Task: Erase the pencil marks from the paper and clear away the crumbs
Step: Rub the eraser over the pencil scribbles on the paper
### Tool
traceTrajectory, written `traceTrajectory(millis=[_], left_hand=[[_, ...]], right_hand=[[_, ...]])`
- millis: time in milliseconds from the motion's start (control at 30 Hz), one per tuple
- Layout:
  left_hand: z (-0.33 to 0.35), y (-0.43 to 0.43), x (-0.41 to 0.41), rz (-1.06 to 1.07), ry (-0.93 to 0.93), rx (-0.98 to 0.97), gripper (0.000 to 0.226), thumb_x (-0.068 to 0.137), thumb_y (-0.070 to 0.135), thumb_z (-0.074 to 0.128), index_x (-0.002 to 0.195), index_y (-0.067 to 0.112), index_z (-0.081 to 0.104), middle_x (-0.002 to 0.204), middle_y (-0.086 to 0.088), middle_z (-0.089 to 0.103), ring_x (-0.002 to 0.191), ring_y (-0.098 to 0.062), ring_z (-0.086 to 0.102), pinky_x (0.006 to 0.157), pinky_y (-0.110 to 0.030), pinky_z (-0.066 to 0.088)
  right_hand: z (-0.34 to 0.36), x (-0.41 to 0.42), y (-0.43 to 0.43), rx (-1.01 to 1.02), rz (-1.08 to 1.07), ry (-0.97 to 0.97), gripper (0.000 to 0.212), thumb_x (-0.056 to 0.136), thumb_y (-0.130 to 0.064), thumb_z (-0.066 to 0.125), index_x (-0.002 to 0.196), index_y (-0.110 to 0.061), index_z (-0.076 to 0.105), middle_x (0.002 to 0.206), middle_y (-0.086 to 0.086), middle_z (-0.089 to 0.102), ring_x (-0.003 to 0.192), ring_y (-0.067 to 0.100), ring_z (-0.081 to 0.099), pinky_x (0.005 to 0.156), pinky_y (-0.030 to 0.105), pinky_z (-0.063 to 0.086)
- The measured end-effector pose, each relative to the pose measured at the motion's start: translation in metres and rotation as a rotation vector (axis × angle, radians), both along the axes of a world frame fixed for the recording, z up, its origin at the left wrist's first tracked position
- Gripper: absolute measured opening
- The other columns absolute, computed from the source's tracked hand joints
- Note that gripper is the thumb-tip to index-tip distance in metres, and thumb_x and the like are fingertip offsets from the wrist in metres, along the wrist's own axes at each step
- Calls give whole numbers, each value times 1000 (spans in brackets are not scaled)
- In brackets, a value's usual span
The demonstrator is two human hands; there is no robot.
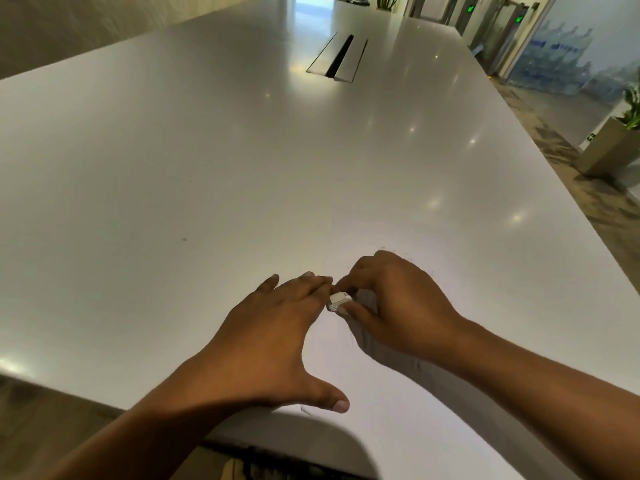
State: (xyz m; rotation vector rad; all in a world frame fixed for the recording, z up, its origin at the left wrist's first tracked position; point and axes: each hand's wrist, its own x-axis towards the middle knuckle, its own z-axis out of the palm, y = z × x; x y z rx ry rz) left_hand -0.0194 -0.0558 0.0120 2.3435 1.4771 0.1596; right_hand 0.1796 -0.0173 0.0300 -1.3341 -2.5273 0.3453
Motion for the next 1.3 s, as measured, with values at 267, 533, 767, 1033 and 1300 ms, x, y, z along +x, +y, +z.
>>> traceTrajectory(millis=[267,533,767,1033,1300], left_hand=[[7,5,6,-21,104,4,129,57,88,63,157,32,6,165,14,4,149,-6,4,123,-39,-3],[9,8,6,-27,168,-10,132,58,89,61,158,27,1,166,10,1,151,-9,1,123,-45,-4],[11,8,7,-28,186,0,131,56,89,62,158,27,7,165,10,6,150,-10,6,123,-46,-4],[13,7,9,-34,214,4,130,56,89,61,157,26,9,165,10,8,149,-9,8,122,-49,-4],[19,10,13,-52,275,16,128,54,91,59,156,26,15,163,10,14,148,-11,15,121,-53,-4]], right_hand=[[0,-3,-10,139,26,-57,15,90,-39,61,92,-33,75,78,-12,64,73,12,48,54,24,31],[5,4,-45,71,75,-111,10,87,-33,65,91,-36,73,78,-16,62,73,9,48,58,23,35],[5,5,-24,121,-12,-133,12,88,-34,63,88,-35,75,76,-14,62,73,13,48,56,27,35],[1,-3,-5,194,-53,-164,14,87,-31,62,86,-34,75,73,-12,62,71,15,46,55,28,36],[3,5,-18,151,-31,-152,15,88,-33,61,89,-34,76,75,-12,63,71,14,48,57,28,36]])
